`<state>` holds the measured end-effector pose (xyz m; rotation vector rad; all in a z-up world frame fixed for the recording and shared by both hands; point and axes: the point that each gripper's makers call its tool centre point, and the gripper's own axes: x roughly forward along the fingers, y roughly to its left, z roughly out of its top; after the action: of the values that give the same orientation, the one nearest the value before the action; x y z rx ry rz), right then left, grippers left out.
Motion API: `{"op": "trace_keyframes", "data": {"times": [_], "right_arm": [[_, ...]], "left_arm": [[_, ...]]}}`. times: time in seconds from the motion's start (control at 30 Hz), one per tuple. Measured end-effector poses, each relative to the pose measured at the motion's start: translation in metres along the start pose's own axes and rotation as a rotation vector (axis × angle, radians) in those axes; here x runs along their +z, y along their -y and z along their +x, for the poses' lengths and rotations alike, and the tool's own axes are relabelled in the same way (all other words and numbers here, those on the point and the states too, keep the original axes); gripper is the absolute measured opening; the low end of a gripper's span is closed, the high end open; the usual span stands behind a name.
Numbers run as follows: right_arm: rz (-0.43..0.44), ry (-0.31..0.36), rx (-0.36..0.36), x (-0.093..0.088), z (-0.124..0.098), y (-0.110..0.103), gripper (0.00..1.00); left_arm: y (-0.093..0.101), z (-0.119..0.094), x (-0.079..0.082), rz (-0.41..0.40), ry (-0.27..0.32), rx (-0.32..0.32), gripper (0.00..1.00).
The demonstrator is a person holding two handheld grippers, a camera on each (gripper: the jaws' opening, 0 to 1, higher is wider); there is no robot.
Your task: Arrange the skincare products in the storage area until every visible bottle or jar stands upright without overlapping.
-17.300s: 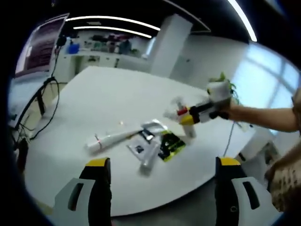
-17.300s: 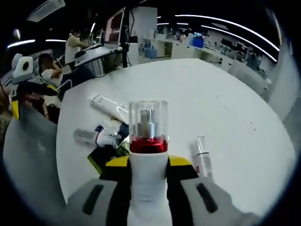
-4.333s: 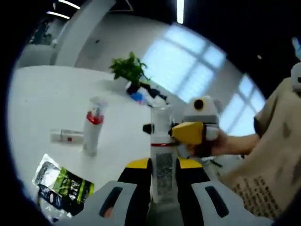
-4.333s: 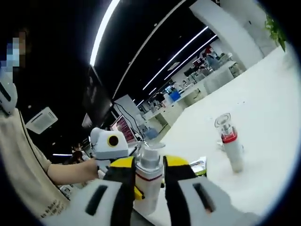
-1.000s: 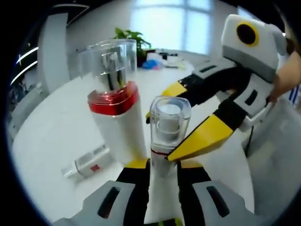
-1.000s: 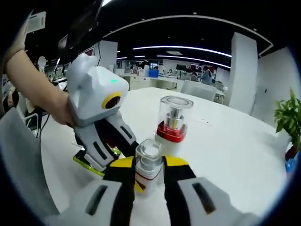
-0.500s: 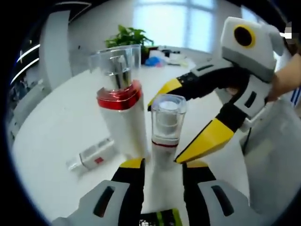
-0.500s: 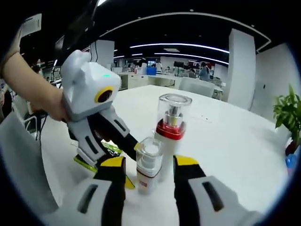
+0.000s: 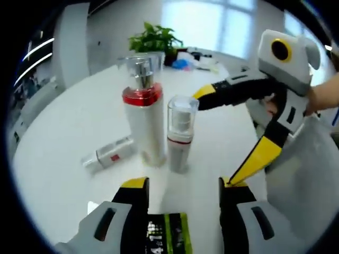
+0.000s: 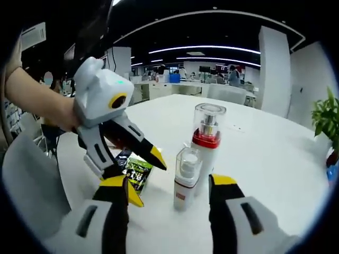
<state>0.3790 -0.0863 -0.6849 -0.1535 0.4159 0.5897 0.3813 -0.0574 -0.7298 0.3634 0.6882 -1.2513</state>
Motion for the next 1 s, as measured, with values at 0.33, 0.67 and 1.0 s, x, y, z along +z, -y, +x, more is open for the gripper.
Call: {"op": "trace_keyframes", "data": {"times": [0.33, 0.67, 1.0], "right_arm": [[0.027, -0.007, 0.034, -0.002, -0.014, -0.018, 0.79], [0.046, -0.002, 0.097, -0.001, -0.027, -0.043, 0.91], [0.062, -0.015, 0.145, -0.007, -0.041, -0.057, 0.96]], "left_arm": [[0.008, -0.03, -0.016, -0.113, 0.034, 0.058, 0.64], [0.021, -0.066, -0.044, -0.268, 0.077, 0.13, 0.75], [0.024, -0.113, -0.073, -0.401, 0.125, 0.233, 0.82]]}}
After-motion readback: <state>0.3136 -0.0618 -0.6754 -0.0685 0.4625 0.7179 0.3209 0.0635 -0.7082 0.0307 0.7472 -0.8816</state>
